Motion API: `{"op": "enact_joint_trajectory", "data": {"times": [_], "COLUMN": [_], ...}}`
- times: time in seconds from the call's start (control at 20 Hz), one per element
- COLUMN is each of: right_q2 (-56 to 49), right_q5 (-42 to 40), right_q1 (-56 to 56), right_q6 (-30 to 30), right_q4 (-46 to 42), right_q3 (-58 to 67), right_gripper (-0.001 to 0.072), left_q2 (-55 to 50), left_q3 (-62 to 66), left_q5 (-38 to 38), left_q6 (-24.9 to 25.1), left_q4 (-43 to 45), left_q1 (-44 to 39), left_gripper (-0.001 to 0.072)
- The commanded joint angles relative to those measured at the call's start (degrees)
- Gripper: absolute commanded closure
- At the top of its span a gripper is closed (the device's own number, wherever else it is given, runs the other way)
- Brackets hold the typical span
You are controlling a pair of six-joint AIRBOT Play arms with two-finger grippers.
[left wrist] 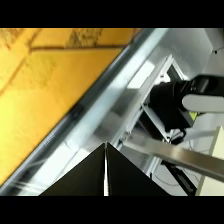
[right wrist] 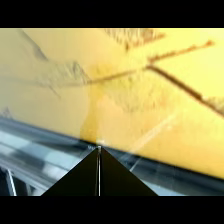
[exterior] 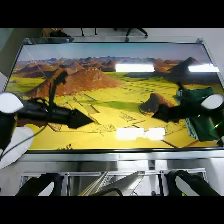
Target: Fold the shirts.
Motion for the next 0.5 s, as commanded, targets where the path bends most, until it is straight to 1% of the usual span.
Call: {"op": "enact_joint_trajectory", "data": {"times": [0.0, 0.15, 0.25, 0.45], "right_q2": [3.74, 3.5, 3.48, 3.45], "right_q5": [-4.79, -0.5, -0.13, -0.13], "right_q1": [8.22, 8.57, 8.57, 8.57], "right_q6": [0.59, 0.57, 0.57, 0.57], "right_q4": [-0.04, 2.54, 2.97, 2.95], "right_q3": [-10.51, -10.6, -10.6, -10.6], "right_gripper": [0.0688, 0.0688, 0.0688, 0.0688], "left_q2": [7.72, 11.43, 13.31, 16.2], "left_q3": [-12.09, -14.67, -15.91, -18.58], "left_q5": [4.22, 6.67, 8.15, 8.35], "left_q6": [-0.83, -0.83, -0.83, -0.83], "left_q4": [0.79, 0.76, 0.76, 0.76], "left_q1": [-3.87, -3.91, -3.91, -3.91], "left_gripper": [0.0692, 0.0691, 0.0691, 0.0691]}}
